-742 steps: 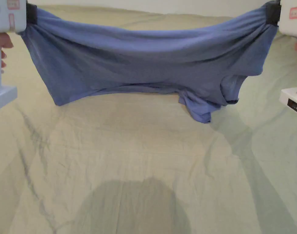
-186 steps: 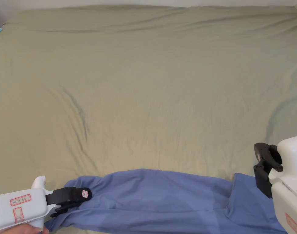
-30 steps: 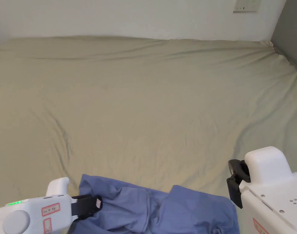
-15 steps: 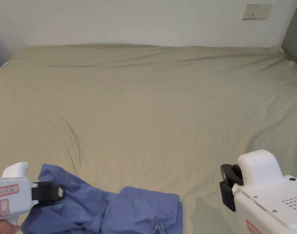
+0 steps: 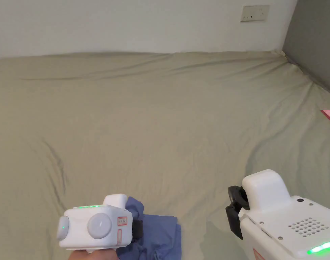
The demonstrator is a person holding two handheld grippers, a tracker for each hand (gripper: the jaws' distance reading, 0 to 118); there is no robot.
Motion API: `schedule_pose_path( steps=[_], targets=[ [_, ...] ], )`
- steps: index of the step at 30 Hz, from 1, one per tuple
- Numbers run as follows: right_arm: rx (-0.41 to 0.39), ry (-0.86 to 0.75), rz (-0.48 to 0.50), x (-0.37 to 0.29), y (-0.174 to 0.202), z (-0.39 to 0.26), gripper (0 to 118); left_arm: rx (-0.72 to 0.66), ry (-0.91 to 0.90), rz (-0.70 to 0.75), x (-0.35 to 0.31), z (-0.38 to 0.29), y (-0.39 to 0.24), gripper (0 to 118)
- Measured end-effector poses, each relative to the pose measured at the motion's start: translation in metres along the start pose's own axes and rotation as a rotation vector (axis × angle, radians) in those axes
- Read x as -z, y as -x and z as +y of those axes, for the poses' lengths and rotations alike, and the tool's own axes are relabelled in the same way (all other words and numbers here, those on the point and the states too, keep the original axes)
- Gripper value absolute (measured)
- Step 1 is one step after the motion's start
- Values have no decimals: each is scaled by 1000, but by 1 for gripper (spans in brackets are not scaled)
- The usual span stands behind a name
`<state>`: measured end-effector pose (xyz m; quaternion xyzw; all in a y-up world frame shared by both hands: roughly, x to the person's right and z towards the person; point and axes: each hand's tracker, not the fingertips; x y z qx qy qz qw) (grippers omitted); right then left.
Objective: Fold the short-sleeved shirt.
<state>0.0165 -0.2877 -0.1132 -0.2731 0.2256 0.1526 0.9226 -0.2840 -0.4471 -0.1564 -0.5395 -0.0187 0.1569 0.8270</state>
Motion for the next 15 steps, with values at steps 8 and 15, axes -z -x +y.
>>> schedule_pose_path(
  steps=[8, 15],
  targets=[
    [30, 26, -14, 7, -16, -10, 3, 86, -29, 18, 14, -19, -42, 59],
    [11, 37, -8, 6, -13, -8, 3, -201, -131, -391, -17, -7, -20, 114]
  ],
)
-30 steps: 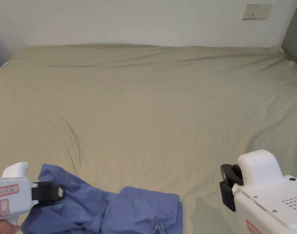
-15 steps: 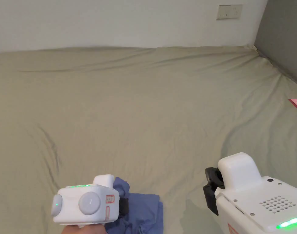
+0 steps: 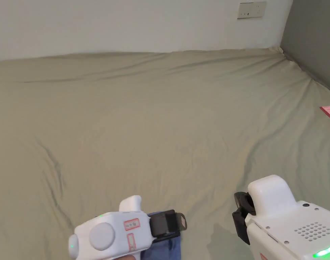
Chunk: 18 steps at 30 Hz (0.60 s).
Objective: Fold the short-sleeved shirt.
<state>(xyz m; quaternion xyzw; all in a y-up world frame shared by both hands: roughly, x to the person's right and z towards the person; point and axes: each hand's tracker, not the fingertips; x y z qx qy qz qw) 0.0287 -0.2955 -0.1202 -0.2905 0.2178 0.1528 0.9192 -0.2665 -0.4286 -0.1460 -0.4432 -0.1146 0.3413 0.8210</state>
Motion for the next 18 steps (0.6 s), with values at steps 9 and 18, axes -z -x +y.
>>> schedule_pose_path(
  steps=[9, 18],
  targets=[
    [2, -26, -11, -5, 1, 7, 3, 344, -198, 359, -59, -1, 16, 0],
    [-23, -4, 2, -5, 11, 2, 3, 470, -117, 473, 11, -63, 19, 0]
  ],
)
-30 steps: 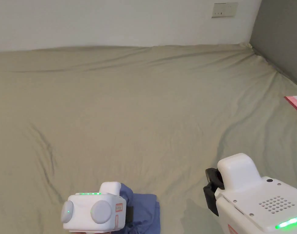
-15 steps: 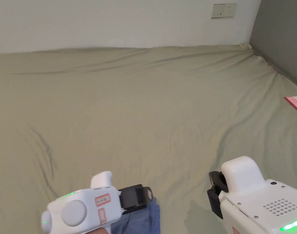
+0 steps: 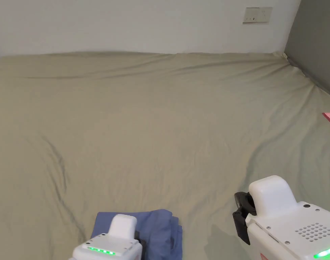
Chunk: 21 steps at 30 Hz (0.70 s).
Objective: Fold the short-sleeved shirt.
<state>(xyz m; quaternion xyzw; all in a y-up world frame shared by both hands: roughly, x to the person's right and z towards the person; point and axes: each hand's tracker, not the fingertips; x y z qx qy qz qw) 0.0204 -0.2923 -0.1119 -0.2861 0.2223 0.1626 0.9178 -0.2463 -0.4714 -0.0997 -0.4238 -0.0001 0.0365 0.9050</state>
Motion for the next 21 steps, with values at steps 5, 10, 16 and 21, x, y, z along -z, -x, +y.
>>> schedule_pose_path(
  steps=[5, 10, 16, 21],
  targets=[
    [6, -11, 5, -7, -2, -3, 3, 180, -58, 133, 12, -14, -43, 0],
    [2, 2, 3, -4, -4, -4, 3, 208, -80, 123, 15, -7, -69, 0],
    [7, 3, 10, 3, -2, 1, 3, 189, -47, -142, 9, -13, -105, 0],
    [35, -32, 20, 11, 5, 11, 3, 34, -85, -343, -33, -18, -77, 0]
  ],
)
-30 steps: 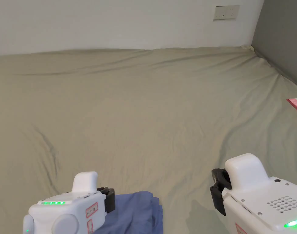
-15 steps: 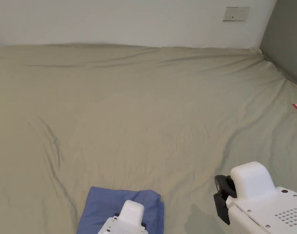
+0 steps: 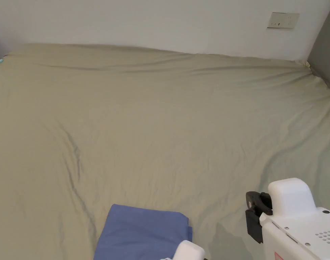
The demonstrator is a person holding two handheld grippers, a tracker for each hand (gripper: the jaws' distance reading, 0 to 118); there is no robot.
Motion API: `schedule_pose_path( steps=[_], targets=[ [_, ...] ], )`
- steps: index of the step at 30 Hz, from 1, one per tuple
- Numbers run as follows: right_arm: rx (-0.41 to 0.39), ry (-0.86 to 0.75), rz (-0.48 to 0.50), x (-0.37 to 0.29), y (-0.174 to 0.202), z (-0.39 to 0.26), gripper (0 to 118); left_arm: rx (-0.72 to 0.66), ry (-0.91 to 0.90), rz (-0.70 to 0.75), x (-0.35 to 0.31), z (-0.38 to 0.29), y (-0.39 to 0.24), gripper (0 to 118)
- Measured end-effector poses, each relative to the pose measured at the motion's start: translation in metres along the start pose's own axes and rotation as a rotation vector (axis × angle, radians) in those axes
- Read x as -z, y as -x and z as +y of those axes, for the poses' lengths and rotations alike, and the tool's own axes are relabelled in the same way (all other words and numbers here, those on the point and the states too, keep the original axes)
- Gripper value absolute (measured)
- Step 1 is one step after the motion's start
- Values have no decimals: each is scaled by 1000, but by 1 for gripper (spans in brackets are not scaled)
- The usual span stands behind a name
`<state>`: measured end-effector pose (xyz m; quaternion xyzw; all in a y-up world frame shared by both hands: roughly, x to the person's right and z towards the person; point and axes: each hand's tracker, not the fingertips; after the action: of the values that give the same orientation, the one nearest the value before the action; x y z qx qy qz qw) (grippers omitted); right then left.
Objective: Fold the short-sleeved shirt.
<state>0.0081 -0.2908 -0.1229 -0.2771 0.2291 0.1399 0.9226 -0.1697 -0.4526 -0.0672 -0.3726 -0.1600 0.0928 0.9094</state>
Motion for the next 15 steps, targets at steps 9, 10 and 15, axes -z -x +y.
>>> schedule_pose_path(
  steps=[9, 10, 15],
  targets=[
    [-90, 50, 175, 69, 55, -4, 3, -49, -215, 324, -119, 19, 120, 0],
    [-100, 83, 198, 83, 62, -12, 3, -63, -212, 343, -125, 18, 132, 0],
    [-93, 292, 276, 153, 89, -65, 3, -206, -175, 392, -138, 5, 180, 0]
  ],
)
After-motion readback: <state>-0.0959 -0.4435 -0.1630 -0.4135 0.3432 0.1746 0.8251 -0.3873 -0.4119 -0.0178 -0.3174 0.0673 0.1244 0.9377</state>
